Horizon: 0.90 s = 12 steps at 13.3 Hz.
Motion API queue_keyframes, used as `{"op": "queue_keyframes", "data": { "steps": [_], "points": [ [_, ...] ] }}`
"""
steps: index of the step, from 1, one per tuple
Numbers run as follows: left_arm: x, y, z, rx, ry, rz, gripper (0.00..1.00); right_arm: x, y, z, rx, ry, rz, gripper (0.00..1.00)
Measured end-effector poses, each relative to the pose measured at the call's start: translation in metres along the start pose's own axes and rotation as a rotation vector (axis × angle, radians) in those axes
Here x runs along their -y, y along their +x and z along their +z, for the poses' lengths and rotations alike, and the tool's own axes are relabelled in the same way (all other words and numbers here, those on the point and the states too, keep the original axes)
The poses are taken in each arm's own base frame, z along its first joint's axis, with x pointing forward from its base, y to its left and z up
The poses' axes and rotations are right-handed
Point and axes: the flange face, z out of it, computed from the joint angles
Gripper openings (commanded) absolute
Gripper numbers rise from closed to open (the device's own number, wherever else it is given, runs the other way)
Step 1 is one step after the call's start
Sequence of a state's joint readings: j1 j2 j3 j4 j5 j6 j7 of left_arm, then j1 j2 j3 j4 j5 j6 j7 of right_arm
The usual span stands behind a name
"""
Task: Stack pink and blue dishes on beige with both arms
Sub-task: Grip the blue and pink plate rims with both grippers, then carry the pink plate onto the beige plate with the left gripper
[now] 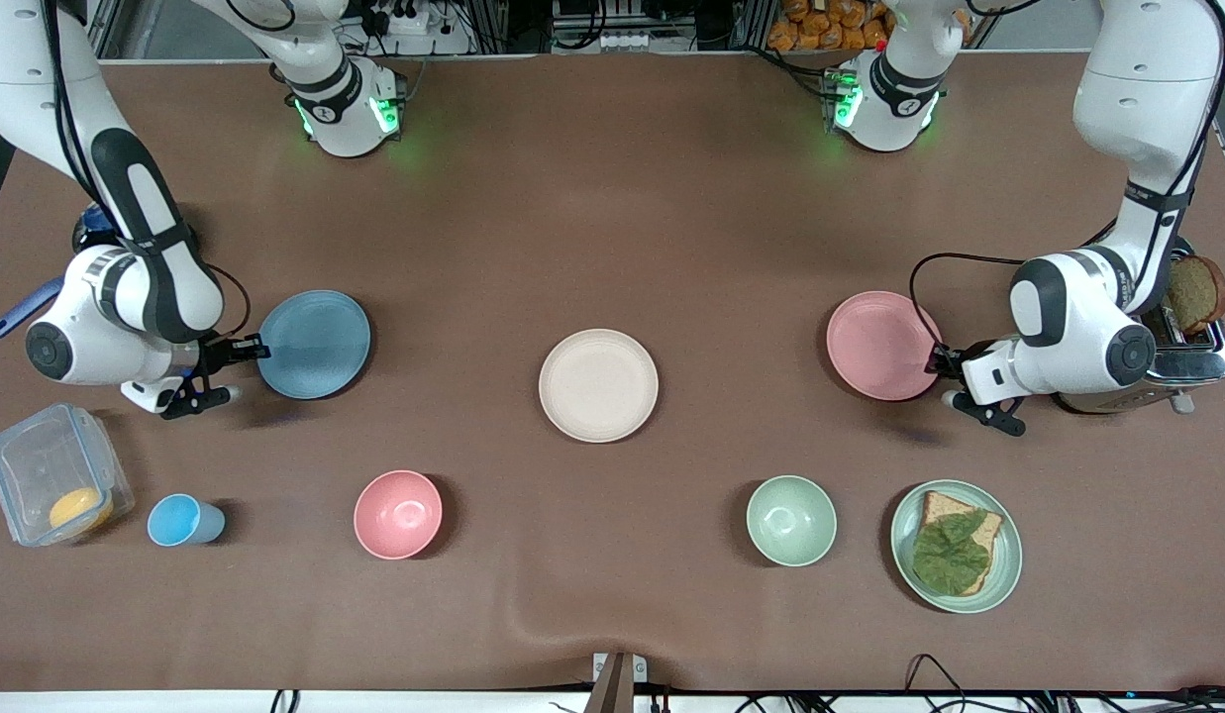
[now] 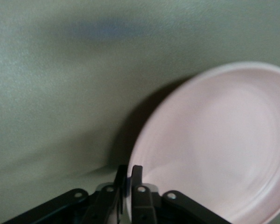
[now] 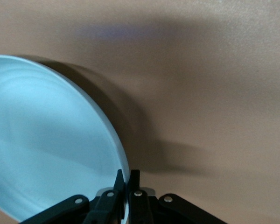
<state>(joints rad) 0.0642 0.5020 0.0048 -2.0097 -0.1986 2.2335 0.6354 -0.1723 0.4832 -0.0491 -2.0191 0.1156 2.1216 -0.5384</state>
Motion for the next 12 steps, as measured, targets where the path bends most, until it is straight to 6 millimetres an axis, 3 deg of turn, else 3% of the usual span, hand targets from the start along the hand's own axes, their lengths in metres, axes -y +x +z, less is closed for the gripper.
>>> {"op": "queue_keyframes", "data": {
  "steps": [3,6,9,12],
  "points": [
    [-0.007,0.012,-0.022,0.005,-0.015,0.029,0.00,0.001,0.004,-0.014,0.025,0.018,-0.005,0.00],
    [-0.033,0.043,-0.070,0.008,-0.055,0.065,0.00,0.001,0.007,-0.027,0.041,0.030,-0.008,0.00],
    [-0.084,0.075,-0.111,-0.011,-0.115,0.012,0.00,0.002,0.011,-0.043,0.051,0.038,-0.013,0.00],
    [-0.159,0.108,-0.130,-0.043,-0.163,-0.067,0.00,0.002,0.014,-0.055,0.052,0.040,-0.016,0.00]
  ]
}}
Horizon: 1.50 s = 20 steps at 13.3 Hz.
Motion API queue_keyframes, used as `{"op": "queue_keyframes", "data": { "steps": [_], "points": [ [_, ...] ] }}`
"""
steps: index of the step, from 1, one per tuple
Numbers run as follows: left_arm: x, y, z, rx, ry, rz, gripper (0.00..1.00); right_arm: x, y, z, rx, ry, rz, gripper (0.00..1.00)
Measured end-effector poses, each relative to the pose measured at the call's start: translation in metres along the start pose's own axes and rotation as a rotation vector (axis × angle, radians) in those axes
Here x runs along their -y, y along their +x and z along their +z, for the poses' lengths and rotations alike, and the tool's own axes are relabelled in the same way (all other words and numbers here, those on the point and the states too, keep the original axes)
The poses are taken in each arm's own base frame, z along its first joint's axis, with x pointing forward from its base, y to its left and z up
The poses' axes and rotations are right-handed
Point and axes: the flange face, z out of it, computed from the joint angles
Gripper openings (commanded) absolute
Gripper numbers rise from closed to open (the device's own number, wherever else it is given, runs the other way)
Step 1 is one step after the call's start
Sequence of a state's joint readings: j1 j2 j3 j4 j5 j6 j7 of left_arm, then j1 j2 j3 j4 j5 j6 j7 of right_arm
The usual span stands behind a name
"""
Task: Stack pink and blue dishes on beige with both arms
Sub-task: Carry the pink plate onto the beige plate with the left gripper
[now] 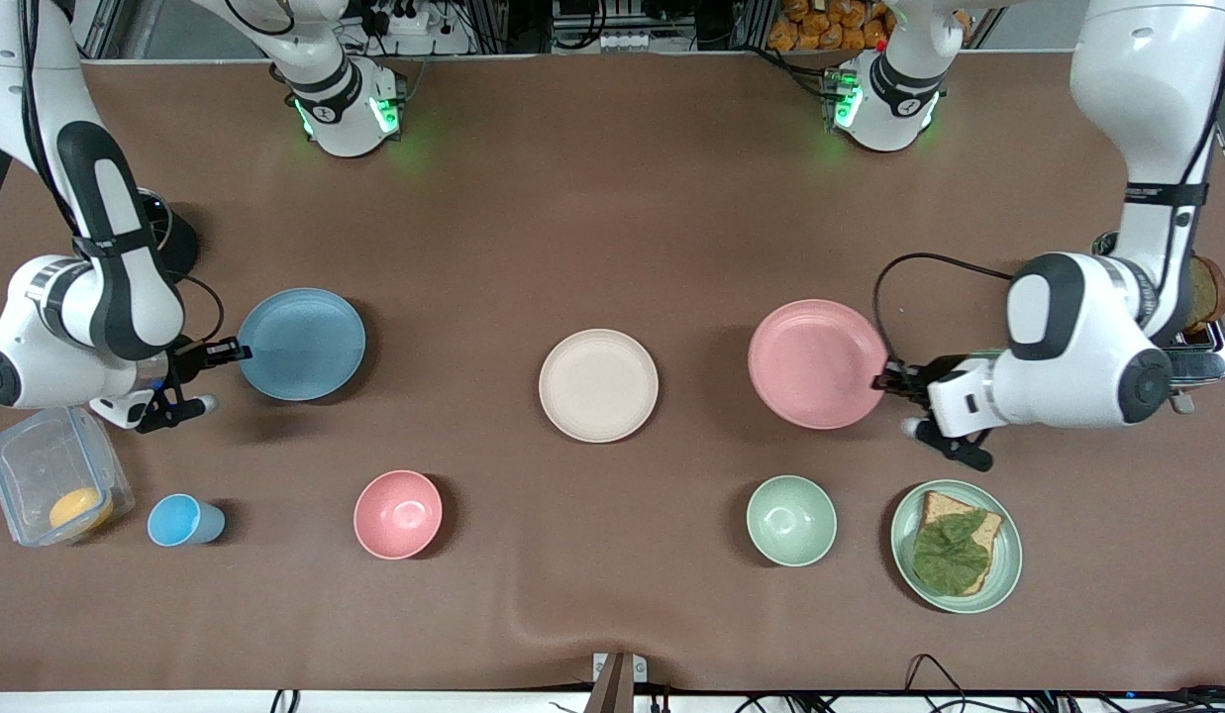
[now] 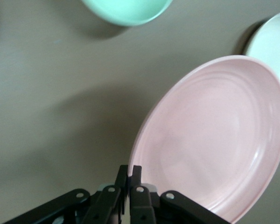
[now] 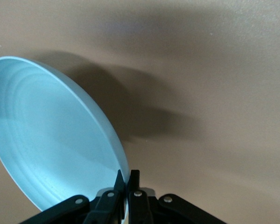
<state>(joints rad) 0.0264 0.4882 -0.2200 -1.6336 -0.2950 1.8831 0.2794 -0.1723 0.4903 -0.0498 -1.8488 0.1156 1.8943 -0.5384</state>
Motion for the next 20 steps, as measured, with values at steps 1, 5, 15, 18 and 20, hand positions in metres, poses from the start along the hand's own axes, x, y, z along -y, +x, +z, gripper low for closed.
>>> {"op": "queue_keyframes", "data": {
  "steps": [1,5,15,18,20],
  "points": [
    [-0.026,0.007,0.002,-0.002,0.003,-0.041,0.00,0.000,0.001,-0.003,0.000,0.000,-0.001,0.00],
    [-0.132,0.040,0.042,-0.033,0.019,-0.143,0.00,0.001,0.003,-0.014,0.003,0.003,-0.004,0.00],
    [-0.214,0.068,0.199,-0.094,0.024,-0.098,0.00,0.014,0.009,-0.037,0.026,0.014,0.002,0.00],
    [-0.218,0.069,0.197,-0.099,0.022,-0.093,0.00,0.051,0.023,-0.044,0.062,0.015,0.040,0.00],
    [-0.222,0.068,0.198,-0.098,0.023,-0.086,0.25,0.080,0.034,-0.050,0.073,0.013,0.050,0.00]
  ]
}}
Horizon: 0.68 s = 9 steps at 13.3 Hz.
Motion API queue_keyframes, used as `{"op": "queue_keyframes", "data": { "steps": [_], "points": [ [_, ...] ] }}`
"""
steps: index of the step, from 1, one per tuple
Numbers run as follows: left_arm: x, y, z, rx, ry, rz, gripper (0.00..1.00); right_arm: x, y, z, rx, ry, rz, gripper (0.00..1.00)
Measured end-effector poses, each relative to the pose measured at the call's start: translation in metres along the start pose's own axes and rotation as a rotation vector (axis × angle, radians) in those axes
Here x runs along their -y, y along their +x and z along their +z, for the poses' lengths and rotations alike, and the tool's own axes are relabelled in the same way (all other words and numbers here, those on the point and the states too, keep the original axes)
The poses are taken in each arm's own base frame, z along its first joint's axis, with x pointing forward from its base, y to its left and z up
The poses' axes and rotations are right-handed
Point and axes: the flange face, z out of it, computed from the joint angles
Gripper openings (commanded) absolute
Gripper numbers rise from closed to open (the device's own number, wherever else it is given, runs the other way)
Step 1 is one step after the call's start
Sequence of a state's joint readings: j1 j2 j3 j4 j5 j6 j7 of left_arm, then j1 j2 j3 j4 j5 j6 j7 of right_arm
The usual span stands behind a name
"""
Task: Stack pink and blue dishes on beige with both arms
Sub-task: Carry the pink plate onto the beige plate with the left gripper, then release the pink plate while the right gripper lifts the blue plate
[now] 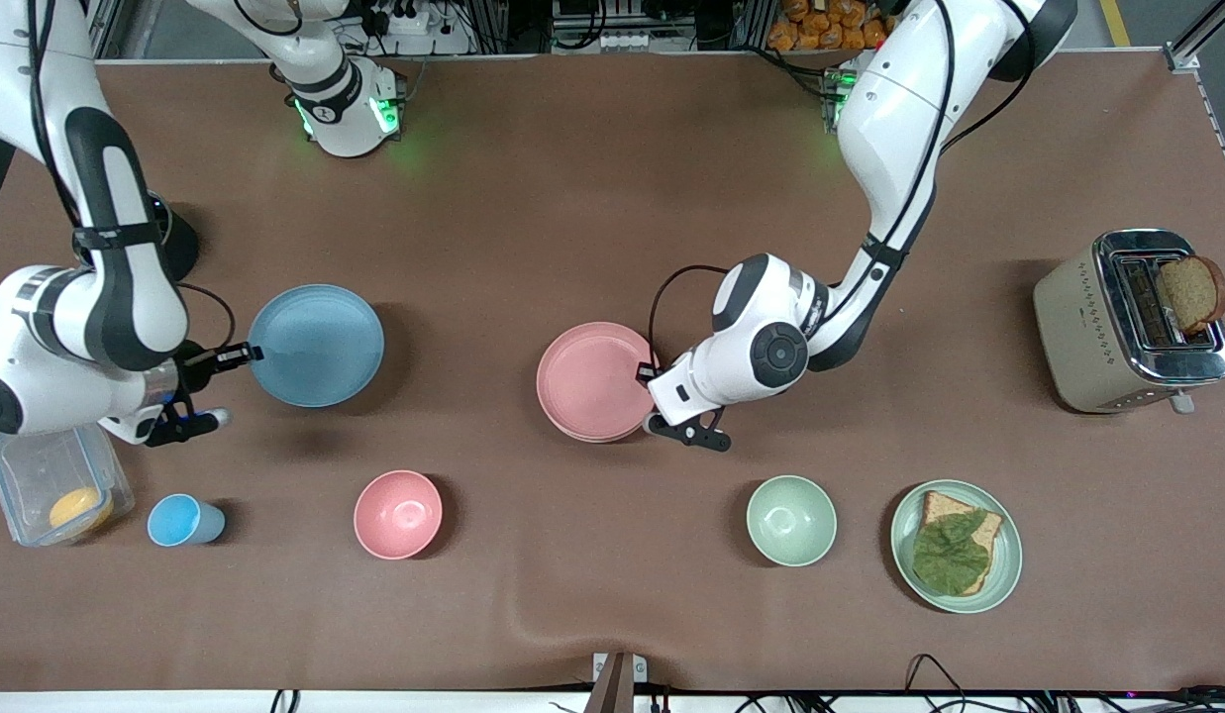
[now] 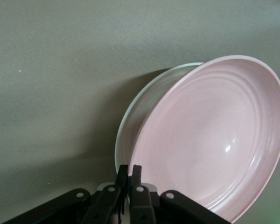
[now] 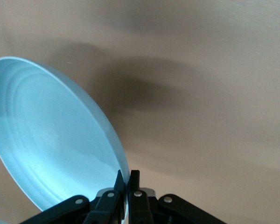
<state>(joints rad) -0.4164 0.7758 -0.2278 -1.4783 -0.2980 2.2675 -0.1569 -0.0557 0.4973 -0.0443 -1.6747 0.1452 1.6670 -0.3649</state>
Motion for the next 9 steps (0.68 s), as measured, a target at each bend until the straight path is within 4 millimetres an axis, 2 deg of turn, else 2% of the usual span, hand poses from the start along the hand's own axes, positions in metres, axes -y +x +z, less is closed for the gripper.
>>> {"op": "queue_keyframes", "data": {
  "steps": [1,2,6,8,9],
  "points": [
    [-0.003,-0.001,0.001,0.002,0.000,0.004,0.35,0.008,0.002,-0.003,0.004,0.005,-0.001,0.00],
    [-0.006,-0.003,0.003,0.004,0.001,0.008,0.99,0.010,0.002,-0.005,0.004,0.008,-0.002,0.00],
    [-0.010,-0.001,0.000,-0.011,-0.001,0.013,1.00,0.011,0.002,-0.007,-0.002,0.020,0.001,0.00],
    [-0.009,0.007,-0.020,-0.049,-0.001,0.012,1.00,0.022,0.005,-0.008,-0.011,0.054,0.002,0.00],
    [-0.003,0.013,-0.042,-0.083,0.009,0.011,1.00,0.033,0.009,-0.009,-0.015,0.065,0.011,0.00]
  ]
}}
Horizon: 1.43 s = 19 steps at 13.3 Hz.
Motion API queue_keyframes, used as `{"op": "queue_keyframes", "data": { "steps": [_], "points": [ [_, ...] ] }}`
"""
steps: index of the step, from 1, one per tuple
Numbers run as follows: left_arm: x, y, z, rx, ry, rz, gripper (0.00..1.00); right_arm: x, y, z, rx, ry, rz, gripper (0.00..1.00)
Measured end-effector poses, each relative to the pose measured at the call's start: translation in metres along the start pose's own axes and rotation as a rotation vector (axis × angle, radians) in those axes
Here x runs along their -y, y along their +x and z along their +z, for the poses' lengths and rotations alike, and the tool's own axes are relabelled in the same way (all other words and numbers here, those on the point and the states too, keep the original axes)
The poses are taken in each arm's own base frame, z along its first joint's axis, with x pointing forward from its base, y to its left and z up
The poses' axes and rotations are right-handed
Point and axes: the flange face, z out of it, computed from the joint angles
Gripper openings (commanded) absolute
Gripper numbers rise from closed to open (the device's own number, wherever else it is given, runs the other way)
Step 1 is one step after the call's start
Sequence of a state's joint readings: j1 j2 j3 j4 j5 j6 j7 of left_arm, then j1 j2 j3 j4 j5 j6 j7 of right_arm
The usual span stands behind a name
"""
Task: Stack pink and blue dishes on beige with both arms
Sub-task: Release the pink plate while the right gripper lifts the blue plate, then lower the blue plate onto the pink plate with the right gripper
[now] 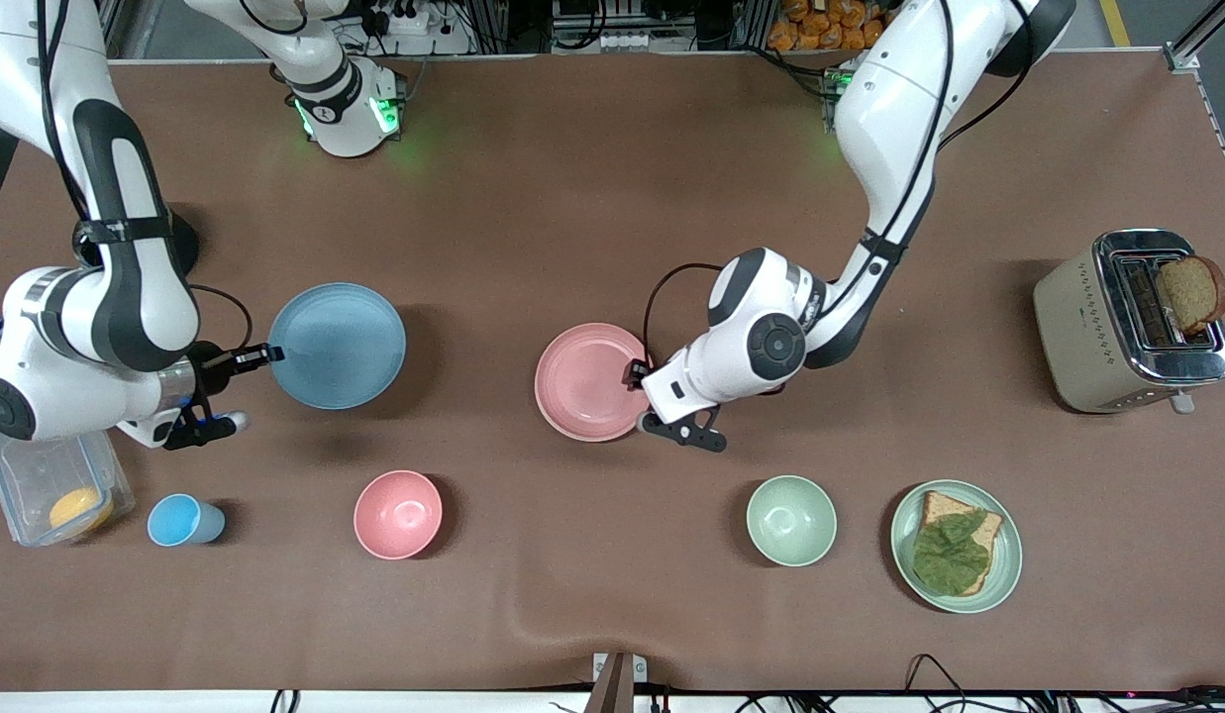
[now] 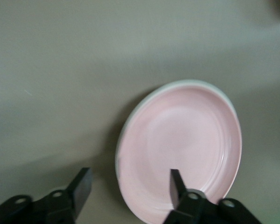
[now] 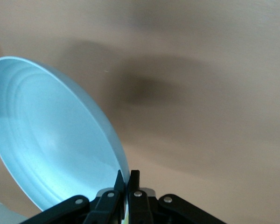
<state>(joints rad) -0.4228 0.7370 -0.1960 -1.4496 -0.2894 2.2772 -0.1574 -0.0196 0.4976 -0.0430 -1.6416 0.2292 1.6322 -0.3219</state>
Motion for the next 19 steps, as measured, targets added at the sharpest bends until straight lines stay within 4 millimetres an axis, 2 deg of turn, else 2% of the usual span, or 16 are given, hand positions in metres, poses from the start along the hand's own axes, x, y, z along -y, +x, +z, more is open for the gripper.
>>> {"op": "queue_keyframes", "data": {
  "steps": [2,5,7,9,10,11,13,15,17,19],
  "points": [
    [0.020,0.011,-0.053,-0.037,0.080,0.026,1.00,0.032,0.009,0.004,0.003,0.000,0.031,0.00],
    [0.061,0.010,-0.146,-0.021,0.222,0.030,1.00,0.099,0.025,0.026,0.020,0.045,0.089,0.00],
    [0.093,0.004,-0.206,-0.022,0.252,-0.025,1.00,0.137,0.039,0.049,0.037,0.093,0.105,0.00],
    [0.128,-0.007,-0.262,-0.021,0.282,-0.081,1.00,0.166,0.057,0.078,0.038,0.113,0.108,0.00],
    [0.140,-0.017,-0.290,-0.020,0.306,-0.098,1.00,0.182,0.067,0.095,0.035,0.130,0.114,0.00],
    [0.143,-0.028,-0.314,-0.016,0.323,-0.110,1.00,0.198,0.077,0.111,0.024,0.149,0.122,0.00],
    [0.147,-0.049,-0.358,-0.024,0.336,-0.144,1.00,0.229,0.091,0.138,-0.005,0.179,0.136,0.00],
    [0.166,-0.069,-0.403,-0.062,0.342,-0.195,1.00,0.258,0.095,0.156,-0.022,0.194,0.141,0.00],
    [0.177,-0.080,-0.425,-0.085,0.345,-0.223,1.00,0.275,0.095,0.163,-0.029,0.197,0.139,0.00],
    [0.197,-0.084,-0.430,-0.086,0.336,-0.262,1.00,0.279,0.097,0.167,-0.040,0.210,0.144,0.00]
  ]
}}
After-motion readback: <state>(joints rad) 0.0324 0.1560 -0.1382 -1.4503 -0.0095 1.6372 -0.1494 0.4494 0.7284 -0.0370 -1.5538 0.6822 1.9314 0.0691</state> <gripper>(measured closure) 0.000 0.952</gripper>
